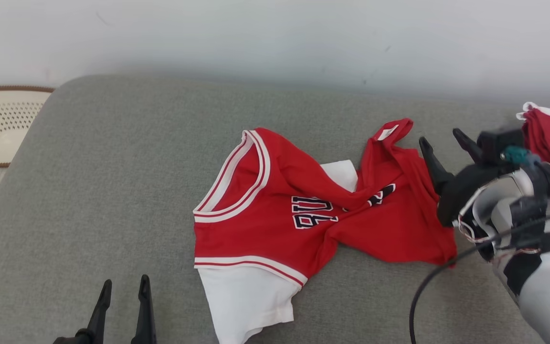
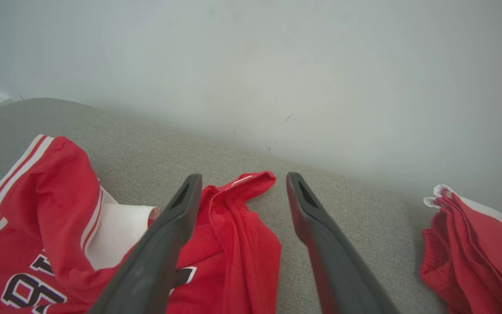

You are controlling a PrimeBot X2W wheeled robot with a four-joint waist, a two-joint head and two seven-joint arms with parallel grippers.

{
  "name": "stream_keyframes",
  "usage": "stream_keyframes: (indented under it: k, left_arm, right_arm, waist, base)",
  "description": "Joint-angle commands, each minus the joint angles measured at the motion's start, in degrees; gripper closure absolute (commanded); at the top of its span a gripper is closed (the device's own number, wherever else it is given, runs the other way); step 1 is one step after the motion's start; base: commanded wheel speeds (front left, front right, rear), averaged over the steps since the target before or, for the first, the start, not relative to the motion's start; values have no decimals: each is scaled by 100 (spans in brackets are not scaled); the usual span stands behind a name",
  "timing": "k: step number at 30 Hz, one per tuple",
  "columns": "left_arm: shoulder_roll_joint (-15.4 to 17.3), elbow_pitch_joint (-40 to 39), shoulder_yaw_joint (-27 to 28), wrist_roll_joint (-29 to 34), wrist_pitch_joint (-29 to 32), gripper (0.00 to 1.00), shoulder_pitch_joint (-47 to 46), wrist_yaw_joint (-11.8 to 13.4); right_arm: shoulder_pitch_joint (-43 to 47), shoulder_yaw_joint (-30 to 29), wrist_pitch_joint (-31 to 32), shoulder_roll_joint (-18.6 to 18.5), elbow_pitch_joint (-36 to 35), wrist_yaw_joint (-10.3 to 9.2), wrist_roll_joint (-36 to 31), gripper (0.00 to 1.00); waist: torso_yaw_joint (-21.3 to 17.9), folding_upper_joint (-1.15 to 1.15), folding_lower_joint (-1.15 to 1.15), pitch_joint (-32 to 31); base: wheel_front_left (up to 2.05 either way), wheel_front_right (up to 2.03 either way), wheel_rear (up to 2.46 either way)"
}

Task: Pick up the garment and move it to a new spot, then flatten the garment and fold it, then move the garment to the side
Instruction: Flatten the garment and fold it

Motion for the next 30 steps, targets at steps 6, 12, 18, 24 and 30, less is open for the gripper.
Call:
stream_keyframes:
  k: [6, 12, 18, 24, 30]
  left_arm:
    - [4, -67, 62, 67, -5, 0, 245, 8]
    - [2, -97, 128, 91, -5, 0, 322, -26]
    - [2, -126, 158, 91, -5, 0, 386, -13]
    - [3, -158, 151, 80, -5, 0, 362, -13]
    - [3, -144, 118, 72, -5, 0, 324, -9]
  right_arm:
    - [1000, -7, -172, -394, -927, -1, -134, 0]
    - [2041, -328, -168, -591, -1871, -1, -519, 0]
    - [2848, -606, -36, -639, -2457, -1, -883, 0]
    - [3556, -1049, 381, -641, -2884, -1, -1257, 0]
    - [3785, -1400, 693, -531, -3002, -1, -1665, 0]
  waist:
    - [-250, 0, 0, -252]
    - [-326, 0, 0, -310]
    - [-381, 0, 0, -326]
    - [-393, 0, 0, -281]
    - [-346, 0, 0, -238]
  base:
    - [0, 0, 0]
    - [0, 0, 0]
    - [0, 0, 0]
    - [0, 0, 0]
    - [0, 0, 0]
